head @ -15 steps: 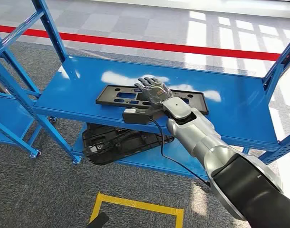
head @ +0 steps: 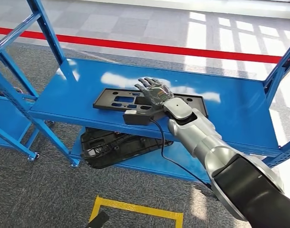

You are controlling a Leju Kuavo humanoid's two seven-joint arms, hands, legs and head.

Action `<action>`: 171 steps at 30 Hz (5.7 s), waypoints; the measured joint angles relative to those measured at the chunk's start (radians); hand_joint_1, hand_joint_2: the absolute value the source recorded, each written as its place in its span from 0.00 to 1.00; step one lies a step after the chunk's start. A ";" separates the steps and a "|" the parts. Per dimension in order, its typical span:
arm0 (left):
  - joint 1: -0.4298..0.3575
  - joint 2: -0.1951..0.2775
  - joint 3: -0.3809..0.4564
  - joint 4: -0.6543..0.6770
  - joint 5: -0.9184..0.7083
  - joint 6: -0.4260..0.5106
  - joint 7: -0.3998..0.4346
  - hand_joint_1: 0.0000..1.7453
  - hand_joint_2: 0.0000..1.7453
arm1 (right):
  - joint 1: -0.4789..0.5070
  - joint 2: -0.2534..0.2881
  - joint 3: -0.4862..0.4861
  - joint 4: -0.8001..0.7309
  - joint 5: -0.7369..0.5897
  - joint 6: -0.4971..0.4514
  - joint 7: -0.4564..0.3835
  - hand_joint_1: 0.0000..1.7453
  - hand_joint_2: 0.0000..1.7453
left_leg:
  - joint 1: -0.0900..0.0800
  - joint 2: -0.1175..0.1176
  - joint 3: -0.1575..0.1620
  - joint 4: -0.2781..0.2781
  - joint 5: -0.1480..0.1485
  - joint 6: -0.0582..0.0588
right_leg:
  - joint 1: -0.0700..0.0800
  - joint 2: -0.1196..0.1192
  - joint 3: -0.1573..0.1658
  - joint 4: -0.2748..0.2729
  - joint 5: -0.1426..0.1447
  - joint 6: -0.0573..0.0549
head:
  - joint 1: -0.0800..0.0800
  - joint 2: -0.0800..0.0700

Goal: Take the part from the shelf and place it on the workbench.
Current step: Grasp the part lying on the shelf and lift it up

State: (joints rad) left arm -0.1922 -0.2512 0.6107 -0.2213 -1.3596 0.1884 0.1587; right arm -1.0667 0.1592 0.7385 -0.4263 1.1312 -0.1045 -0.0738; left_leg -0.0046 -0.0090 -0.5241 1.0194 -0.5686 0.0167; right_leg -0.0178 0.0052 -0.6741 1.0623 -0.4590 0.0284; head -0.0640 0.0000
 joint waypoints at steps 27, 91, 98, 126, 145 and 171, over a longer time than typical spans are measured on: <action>0.002 0.000 0.000 0.000 0.000 0.002 0.003 0.00 0.00 | -0.001 0.002 0.002 -0.003 0.004 0.000 -0.007 0.00 0.00 | -0.002 -0.001 -0.121 0.031 0.085 -0.011 | -0.003 -0.003 0.097 -0.026 -0.088 -0.011 | 0.000 0.000; 0.011 0.002 0.031 0.000 0.037 0.022 0.015 0.00 0.00 | -0.081 0.036 0.206 -0.062 -0.085 0.296 0.042 0.00 1.00 | 0.002 0.000 -0.116 0.032 0.085 -0.011 | 0.001 -0.003 0.101 -0.026 -0.088 -0.009 | 0.000 0.000; 0.008 0.002 0.031 0.000 0.037 0.022 0.016 0.00 0.00 | -0.091 0.059 0.231 -0.025 -0.090 0.333 0.055 0.00 1.00 | 0.002 0.000 -0.116 0.032 0.085 -0.011 | 0.001 -0.003 0.101 -0.026 -0.088 -0.009 | 0.000 0.000; 0.003 0.002 0.037 0.000 0.050 0.036 0.015 0.00 0.00 | -0.110 0.097 0.255 0.029 -0.171 0.509 0.072 0.00 1.00 | 0.002 0.000 -0.116 0.032 0.085 -0.011 | 0.001 -0.003 0.102 -0.026 -0.088 -0.009 | 0.000 0.000; 0.001 0.002 0.046 0.000 0.036 0.033 0.014 0.00 0.00 | -0.052 0.082 0.284 0.056 -0.161 0.340 0.155 0.00 1.00 | 0.002 0.000 -0.115 0.032 0.085 -0.011 | 0.001 -0.003 0.102 -0.026 -0.088 -0.009 | 0.000 0.000; 0.002 0.002 0.048 0.000 0.041 0.032 -0.004 0.00 0.00 | -0.022 0.072 0.284 0.062 -0.136 0.166 0.161 1.00 1.00 | 0.002 0.000 -0.113 0.032 0.084 -0.011 | 0.001 -0.003 0.104 -0.026 -0.088 -0.009 | 0.000 0.000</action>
State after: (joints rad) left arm -0.1900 -0.2494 0.6586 -0.2212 -1.3188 0.2202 0.1551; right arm -1.0885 0.2312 1.0229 -0.3642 0.9948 0.0618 0.0871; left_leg -0.0026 -0.0094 -0.6374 1.0510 -0.4842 0.0061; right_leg -0.0167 0.0026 -0.5705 1.0365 -0.5472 0.0194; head -0.0642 0.0000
